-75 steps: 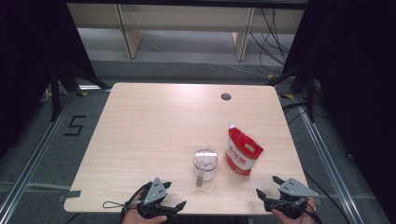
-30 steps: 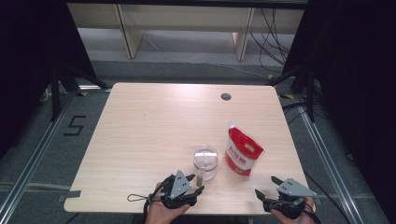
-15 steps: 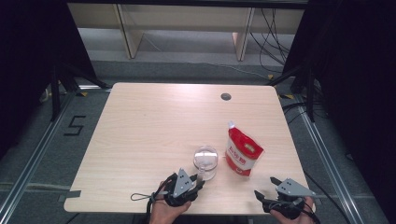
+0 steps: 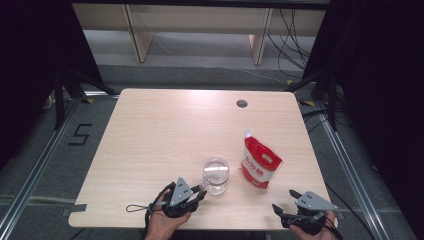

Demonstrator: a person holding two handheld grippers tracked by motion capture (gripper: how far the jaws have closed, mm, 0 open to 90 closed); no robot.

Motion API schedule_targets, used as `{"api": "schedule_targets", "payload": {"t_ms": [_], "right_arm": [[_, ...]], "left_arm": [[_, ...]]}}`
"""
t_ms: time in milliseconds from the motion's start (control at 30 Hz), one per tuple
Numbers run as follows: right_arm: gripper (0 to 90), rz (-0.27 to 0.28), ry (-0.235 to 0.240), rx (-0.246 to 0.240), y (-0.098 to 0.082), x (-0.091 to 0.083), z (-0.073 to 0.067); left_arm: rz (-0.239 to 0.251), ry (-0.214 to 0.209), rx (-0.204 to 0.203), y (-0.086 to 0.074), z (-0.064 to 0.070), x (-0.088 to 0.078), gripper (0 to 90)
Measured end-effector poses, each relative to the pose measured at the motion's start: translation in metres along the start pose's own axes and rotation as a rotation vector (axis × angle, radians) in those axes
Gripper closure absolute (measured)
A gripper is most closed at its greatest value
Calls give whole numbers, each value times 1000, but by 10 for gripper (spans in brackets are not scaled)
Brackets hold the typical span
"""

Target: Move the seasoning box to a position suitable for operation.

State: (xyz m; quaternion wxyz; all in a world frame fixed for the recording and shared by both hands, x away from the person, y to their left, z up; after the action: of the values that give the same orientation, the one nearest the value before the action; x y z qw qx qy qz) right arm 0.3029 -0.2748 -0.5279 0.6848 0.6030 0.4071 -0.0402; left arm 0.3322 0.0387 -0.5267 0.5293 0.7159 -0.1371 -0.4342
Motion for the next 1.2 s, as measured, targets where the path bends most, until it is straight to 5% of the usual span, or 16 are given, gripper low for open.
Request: {"api": "schedule_targets", "payload": {"t_ms": [233, 533, 567, 600, 800, 867, 1000, 1200], "right_arm": [[237, -5, -7, -2, 0, 0, 0], [237, 4, -5, -23, 1, 0, 3], [237, -15, -7, 21, -1, -1, -1], [237, 2, -3, -17, 1, 0, 2], [237, 7, -2, -29, 1, 0, 3], [237, -4, 0, 13, 0, -1, -1], [238, 13, -11, -35, 1, 0, 4], [237, 5, 2, -31, 1, 0, 3]], "left_arm": [[-17, 25, -2, -2, -8, -1, 701], [-22, -11, 8, 0, -11, 2, 723], [-28, -6, 9, -1, -11, 1, 723], [-28, -6, 9, -1, -11, 1, 723], [-33, 5, -24, -3, -17, -3, 722], [-28, 1, -31, -4, -19, -4, 720], [-30, 12, -36, -5, -22, -5, 724], [-37, -20, 1, -6, -22, -8, 729]]}}
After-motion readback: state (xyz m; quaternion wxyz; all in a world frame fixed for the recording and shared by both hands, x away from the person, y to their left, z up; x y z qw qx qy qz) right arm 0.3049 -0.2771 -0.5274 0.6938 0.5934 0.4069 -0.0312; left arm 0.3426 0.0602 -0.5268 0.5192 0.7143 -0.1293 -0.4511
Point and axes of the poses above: each handheld gripper's, and its own axes: x roughly forward along the jaws, y roughly out of its top, z roughly to its right, the point moved 6 cm from there along x, roughly forward along the jaws, and after that the axes turned 6 degrees about x, right-handed, at the moved point
